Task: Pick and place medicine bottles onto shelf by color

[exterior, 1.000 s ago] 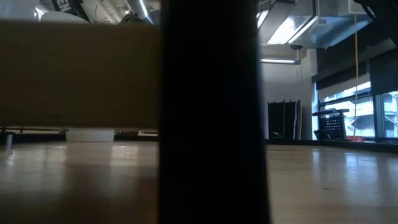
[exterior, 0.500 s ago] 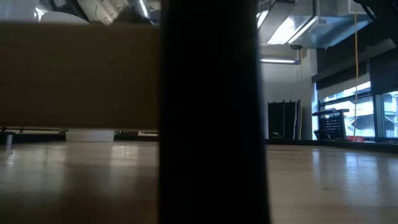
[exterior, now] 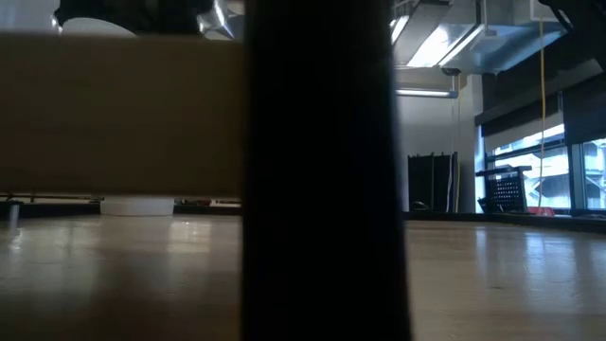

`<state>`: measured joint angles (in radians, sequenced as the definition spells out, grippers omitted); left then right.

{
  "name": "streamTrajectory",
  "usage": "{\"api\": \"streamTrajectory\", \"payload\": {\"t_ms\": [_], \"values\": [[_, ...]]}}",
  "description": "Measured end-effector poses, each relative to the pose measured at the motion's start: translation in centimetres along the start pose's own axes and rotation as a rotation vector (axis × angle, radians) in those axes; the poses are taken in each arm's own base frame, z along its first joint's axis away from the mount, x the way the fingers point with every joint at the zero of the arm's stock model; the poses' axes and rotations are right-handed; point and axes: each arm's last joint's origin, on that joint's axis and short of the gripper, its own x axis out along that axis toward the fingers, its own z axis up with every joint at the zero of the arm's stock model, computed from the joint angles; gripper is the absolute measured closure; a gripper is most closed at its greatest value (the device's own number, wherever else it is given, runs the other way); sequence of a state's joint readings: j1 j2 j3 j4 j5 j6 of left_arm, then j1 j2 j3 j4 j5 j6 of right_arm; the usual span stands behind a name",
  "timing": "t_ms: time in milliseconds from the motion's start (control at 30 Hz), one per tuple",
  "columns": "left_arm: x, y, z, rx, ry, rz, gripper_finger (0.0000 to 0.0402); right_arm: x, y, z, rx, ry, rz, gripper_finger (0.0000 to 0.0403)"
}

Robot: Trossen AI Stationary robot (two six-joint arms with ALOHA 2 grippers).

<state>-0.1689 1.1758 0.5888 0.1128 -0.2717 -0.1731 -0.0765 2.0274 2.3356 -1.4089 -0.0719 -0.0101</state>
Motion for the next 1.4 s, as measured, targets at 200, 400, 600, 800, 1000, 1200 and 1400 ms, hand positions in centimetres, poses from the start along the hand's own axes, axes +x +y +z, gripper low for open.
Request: {"api": "streamTrajectory", "payload": {"t_ms": [200,400,600,800,1000,1200,1400], "values": [[-2.4,-2.7,0.0,0.047,-0.022,-0.116,0.0282,0.0,0.0,0.1,-0.025,-0.006,0.0,0.0182],[-3.4,-5.3,-0.9,0.067,0.006,-0.207,0.0282,0.0,0.1,0.1,-0.029,-0.006,0.027,0.0182],[-3.7,-7.4,-2.2,0.09,0.051,-0.273,0.0282,0.0,0.1,0.1,-0.027,-0.006,0.035,0.0182],[-2.7,-8.6,-3.1,0.107,0.057,-0.288,0.0282,0.0,0.1,0.1,-0.026,-0.007,0.035,0.0182],[-1.6,-9.3,-3.6,0.081,0.052,-0.294,0.0282,0.0,0.1,0.1,-0.026,-0.015,0.035,0.0182],[-0.9,-9.8,-4.6,0.075,0.105,-0.307,0.0282,0.0,0.1,0.2,-0.027,-0.018,0.035,0.0182],[-0.8,-9.8,-4.7,0.061,0.115,-0.313,0.0282,0.0,0.1,0.2,-0.027,-0.022,0.035,0.0182]]}}
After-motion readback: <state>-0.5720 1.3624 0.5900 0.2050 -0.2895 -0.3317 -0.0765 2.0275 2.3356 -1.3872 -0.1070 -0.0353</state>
